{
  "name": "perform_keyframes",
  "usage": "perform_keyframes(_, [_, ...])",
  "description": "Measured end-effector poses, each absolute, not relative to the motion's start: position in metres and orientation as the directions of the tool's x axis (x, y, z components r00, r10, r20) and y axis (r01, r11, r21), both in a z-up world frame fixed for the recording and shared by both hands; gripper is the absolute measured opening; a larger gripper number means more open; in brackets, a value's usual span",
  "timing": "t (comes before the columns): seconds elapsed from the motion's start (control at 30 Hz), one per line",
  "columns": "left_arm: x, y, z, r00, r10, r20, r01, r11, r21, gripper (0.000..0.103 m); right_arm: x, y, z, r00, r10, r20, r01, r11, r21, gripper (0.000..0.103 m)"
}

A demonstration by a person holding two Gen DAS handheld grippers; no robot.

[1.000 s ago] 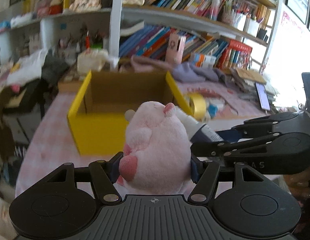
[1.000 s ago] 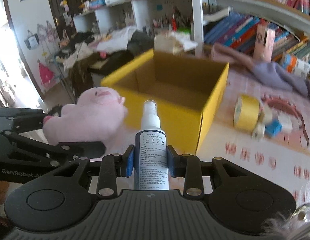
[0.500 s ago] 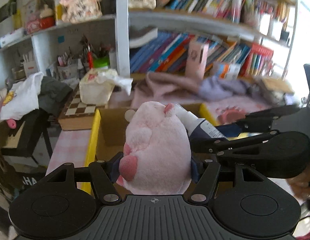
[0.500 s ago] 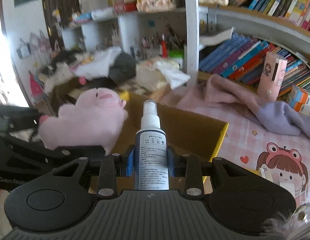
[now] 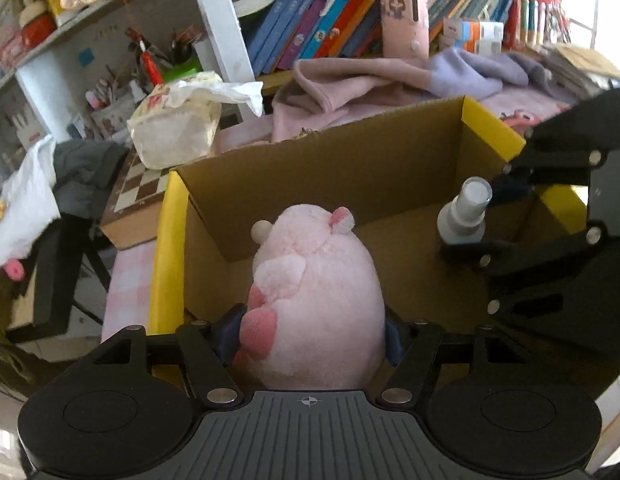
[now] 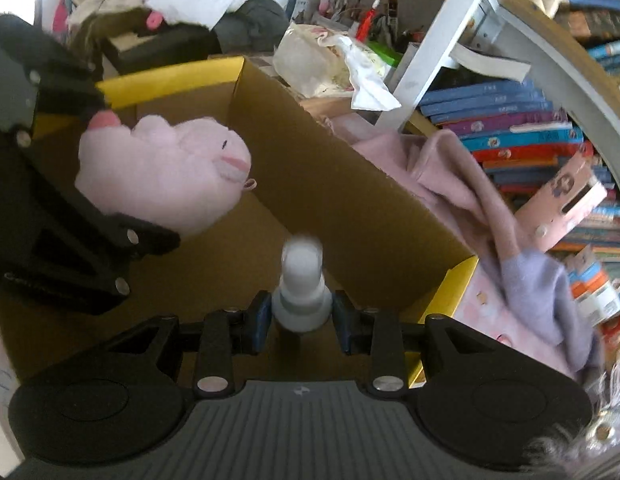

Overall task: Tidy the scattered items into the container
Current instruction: 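Lower into the box and open the left tool while the right tool releases the bottle, then withdraw both tools from the box toward the remaining items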

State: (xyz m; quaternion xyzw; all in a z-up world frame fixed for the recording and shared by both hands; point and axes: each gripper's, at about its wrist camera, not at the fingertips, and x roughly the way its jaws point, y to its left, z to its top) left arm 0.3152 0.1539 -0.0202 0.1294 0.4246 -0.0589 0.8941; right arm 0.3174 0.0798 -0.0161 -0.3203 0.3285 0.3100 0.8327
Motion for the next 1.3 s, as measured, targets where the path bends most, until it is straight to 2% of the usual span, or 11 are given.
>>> perform_keyframes(0.13, [0.315, 0.153, -0.019, 0.633, 0.004, -0.774, 0.218, 0.959, 0.183, 0.075, 0.319, 0.079, -0.018, 0.591, 0.304, -0.747, -0.730, 0.596, -0.335, 0.034])
perform_keyframes(0.23, [0.312, 0.150, -0.017, 0.658, 0.039, -0.752, 0.206, 0.951, 0.229, 0.084, 0.317, 0.076, -0.014, 0.600, 0.326, -0.730, -0.727, 0.604, -0.328, 0.050])
perform_keyframes(0.4, [0.302, 0.155, 0.000, 0.701, 0.039, -0.712, 0.171, 0.960, 0.221, 0.089, 0.309, 0.068, -0.004, 0.637, 0.357, -0.684, -0.692, 0.657, -0.301, 0.054])
perform_keyframes(0.7, [0.258, 0.155, 0.041, 0.777, 0.000, -0.630, 0.135, 0.977, 0.166, 0.093, 0.277, 0.045, 0.038, 0.678, 0.423, -0.601, -0.650, 0.726, -0.223, 0.061])
perform_keyframes(1.03, [0.184, 0.145, 0.075, 0.828, -0.016, -0.560, 0.122, 0.980, 0.154, 0.096, 0.207, 0.006, 0.076, 0.721, 0.477, -0.504, -0.612, 0.779, -0.138, 0.066])
perform_keyframes(1.3, [0.122, 0.135, 0.084, 0.848, -0.016, -0.530, 0.097, 0.987, 0.125, 0.096, 0.141, -0.035, 0.096, 0.775, 0.457, -0.436, -0.552, 0.826, -0.114, 0.069])
